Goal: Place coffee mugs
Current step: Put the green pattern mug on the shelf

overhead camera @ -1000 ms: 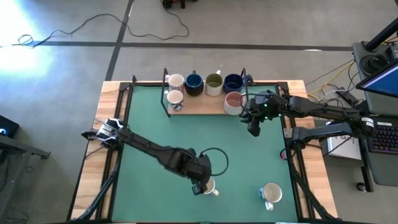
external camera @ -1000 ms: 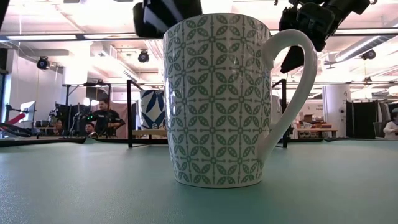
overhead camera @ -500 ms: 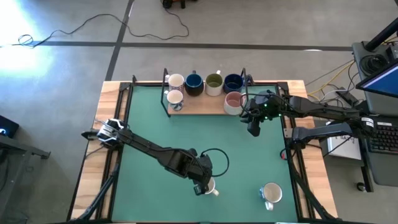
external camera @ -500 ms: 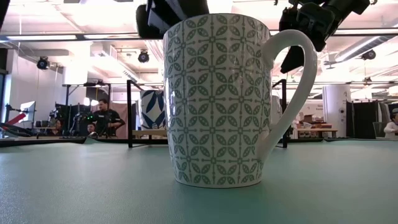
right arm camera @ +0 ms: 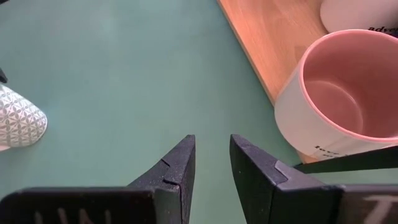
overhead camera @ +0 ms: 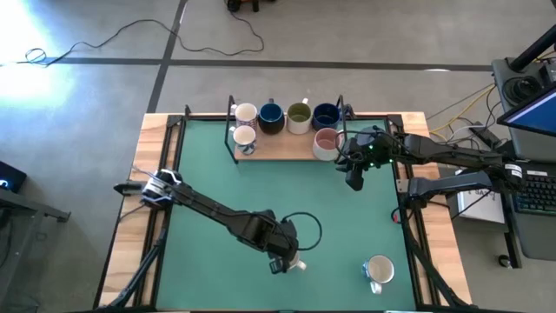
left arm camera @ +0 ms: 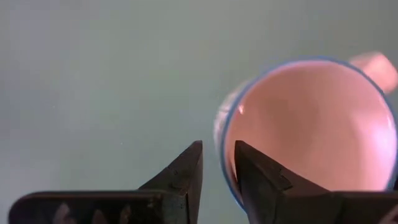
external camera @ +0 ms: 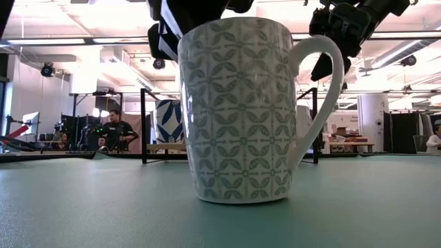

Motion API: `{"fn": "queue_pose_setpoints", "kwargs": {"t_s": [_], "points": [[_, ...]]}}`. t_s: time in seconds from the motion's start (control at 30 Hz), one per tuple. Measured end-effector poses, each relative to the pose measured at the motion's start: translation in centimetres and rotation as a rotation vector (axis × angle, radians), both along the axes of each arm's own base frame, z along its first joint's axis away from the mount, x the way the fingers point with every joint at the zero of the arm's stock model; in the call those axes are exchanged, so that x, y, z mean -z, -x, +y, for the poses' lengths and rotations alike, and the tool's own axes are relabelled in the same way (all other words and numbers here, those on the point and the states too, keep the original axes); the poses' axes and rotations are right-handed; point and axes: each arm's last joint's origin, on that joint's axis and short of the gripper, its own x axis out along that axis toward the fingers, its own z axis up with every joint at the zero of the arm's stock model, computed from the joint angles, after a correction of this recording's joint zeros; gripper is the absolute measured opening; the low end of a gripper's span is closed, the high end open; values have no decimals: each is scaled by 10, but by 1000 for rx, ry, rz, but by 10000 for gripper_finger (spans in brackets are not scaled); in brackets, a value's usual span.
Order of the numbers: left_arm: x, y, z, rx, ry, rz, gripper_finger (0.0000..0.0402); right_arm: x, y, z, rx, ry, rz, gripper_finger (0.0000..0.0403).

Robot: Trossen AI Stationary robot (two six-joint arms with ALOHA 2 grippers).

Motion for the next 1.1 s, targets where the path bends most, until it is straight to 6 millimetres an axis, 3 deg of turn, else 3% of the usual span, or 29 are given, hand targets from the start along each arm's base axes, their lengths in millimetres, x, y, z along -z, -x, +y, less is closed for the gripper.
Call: {"fn": "queue_pose_setpoints", "kwargs": {"t_s": [0.2, 0.47, 1.1], "points": [[2, 0, -1, 68, 36, 25, 14, 0, 0, 0, 0, 0, 0, 89], [0, -2, 7, 247, -16, 35, 6, 0, 0, 0, 0, 0, 0, 89], [-10, -8, 98, 723, -273, 155, 7, 0, 0, 0, 0, 0, 0, 89]]}}
